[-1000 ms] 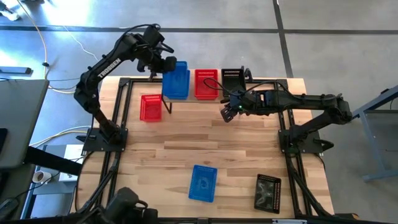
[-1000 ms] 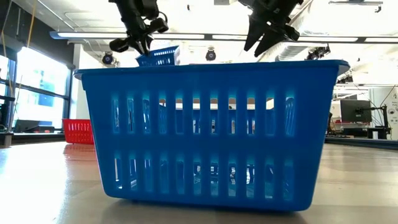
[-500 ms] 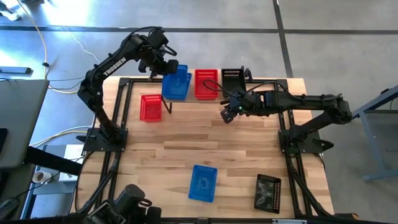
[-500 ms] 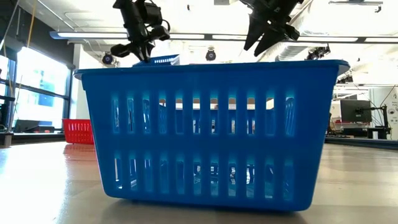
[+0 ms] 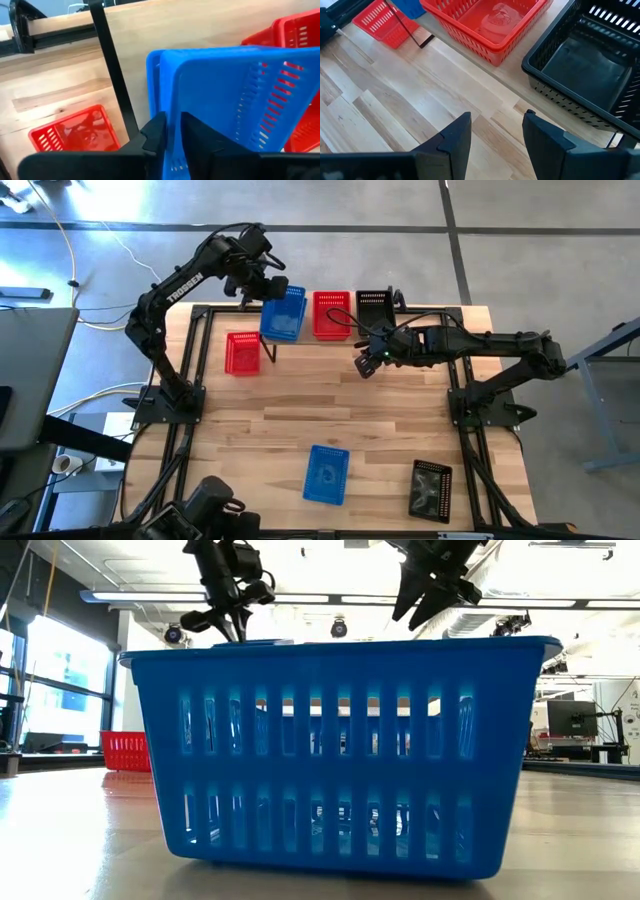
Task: Stack baskets on shelf by color
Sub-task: Stack the top blue basket into the blue basket on the shelf
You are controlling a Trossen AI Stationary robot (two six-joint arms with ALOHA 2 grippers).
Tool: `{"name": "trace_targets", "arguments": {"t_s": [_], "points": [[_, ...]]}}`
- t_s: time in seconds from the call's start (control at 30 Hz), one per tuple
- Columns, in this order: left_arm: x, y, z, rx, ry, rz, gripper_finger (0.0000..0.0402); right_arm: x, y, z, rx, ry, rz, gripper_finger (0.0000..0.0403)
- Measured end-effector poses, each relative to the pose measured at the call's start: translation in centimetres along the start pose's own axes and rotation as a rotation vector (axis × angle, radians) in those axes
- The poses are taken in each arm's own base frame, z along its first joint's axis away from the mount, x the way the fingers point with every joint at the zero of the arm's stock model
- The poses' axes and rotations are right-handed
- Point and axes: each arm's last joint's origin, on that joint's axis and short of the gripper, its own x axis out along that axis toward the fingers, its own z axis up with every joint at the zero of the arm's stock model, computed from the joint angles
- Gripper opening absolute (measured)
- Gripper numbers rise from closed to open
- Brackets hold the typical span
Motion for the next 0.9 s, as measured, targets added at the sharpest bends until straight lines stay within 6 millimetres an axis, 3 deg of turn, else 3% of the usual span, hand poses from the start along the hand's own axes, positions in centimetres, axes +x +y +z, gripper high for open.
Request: {"name": "trace_targets", "arguments": {"t_s": [0.17,0.53,0.9], "points": [[-0.8,-0.3,0.4,0.026,-0.046,-0.025,0.0062,0.0,0.0,0.0,0.003,0.0,0.001,0.0161],[-5.3,-1.3,1.5,0.198,-0.281,0.009,0.0064,0.0,0.0,0.0,0.012,0.006,0.007,0.0161],[-5.6,-3.4,1.6,0.821,-0.389,-0.02,0.0056,0.0,0.0,0.0,0.005,0.007,0.007,0.0161]]}}
